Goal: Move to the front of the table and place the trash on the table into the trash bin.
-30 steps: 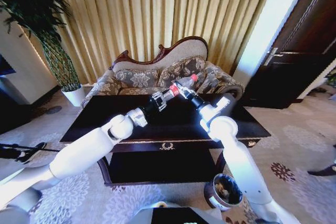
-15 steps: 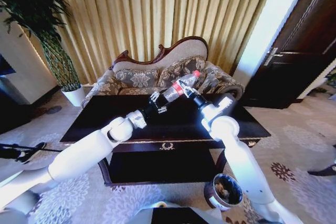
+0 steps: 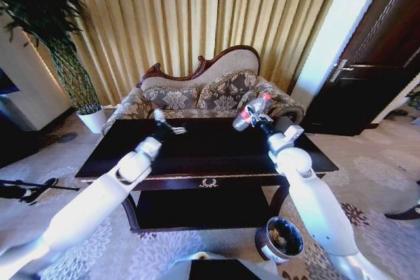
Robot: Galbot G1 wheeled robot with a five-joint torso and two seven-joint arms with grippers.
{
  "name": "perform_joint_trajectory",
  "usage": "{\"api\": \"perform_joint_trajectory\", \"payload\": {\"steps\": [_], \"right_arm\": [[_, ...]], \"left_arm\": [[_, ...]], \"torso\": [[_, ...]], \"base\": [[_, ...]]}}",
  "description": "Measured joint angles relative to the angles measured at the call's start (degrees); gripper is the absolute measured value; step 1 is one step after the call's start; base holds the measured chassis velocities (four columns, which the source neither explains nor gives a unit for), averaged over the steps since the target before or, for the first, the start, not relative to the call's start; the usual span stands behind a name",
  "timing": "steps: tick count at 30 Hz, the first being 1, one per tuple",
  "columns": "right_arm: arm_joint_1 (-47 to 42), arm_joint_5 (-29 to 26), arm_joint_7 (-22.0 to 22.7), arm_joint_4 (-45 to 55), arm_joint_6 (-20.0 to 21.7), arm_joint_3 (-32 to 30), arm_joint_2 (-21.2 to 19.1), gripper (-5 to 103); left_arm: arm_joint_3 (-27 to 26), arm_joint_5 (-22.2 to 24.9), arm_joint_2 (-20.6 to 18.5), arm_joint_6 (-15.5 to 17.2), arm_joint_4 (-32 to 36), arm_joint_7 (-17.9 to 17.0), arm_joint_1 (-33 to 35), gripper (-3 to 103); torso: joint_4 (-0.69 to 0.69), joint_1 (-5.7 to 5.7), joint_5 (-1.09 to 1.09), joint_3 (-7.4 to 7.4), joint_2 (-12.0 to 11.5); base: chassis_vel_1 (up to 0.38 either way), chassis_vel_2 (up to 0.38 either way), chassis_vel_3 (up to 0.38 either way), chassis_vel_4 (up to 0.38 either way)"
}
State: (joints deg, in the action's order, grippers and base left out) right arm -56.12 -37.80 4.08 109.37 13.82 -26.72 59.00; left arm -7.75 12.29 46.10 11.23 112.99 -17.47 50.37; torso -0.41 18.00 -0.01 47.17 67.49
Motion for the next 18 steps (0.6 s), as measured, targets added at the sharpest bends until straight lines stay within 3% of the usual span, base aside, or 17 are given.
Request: {"api": "perform_joint_trajectory", "payload": {"steps": [5,8,10,11,15,18], "right_arm": [[-7.3,7.3,0.0,1.9,-1.3,-3.2,-2.2,23],[-8.7,8.1,0.0,2.8,-1.7,-4.1,-2.8,23],[-10.5,8.3,0.0,4.9,-1.9,-5.1,-3.7,23],[-10.5,8.3,0.0,4.9,-1.9,-5.1,-3.7,23],[-12.6,6.9,1.2,8.1,-1.9,-5.7,-4.9,23],[-13.2,6.4,1.6,8.6,-1.8,-5.7,-4.9,23]], "left_arm": [[-15.5,6.3,0.3,3.5,4.5,-3.3,12.8,100],[-20.1,8.8,0.9,4.9,5.9,-4.1,16.3,100],[-27.6,13.6,2.1,7.4,8.8,-4.7,21.3,100],[-27.6,13.6,2.1,7.4,8.8,-4.7,21.3,100],[-35.7,17.9,2.7,9.2,12.5,-4.7,26.6,100],[-36.8,19.2,2.8,9.7,13.3,-4.6,27.5,100]], "torso": [[-0.02,0.00,0.02,0.00,0.0],[-0.01,0.00,0.00,-0.01,0.0],[-0.01,0.00,0.00,0.00,0.0],[-0.01,0.00,0.00,0.00,0.0],[-0.01,-0.01,0.01,-0.01,0.0],[-0.01,-0.01,0.01,-0.01,0.0]], "base": [[0.000,0.000,0.000,0.000],[0.000,0.000,0.000,0.000],[0.000,0.000,0.000,0.000],[0.000,0.000,0.000,0.000],[0.000,0.000,0.000,0.000],[0.000,0.000,0.000,0.000]]}}
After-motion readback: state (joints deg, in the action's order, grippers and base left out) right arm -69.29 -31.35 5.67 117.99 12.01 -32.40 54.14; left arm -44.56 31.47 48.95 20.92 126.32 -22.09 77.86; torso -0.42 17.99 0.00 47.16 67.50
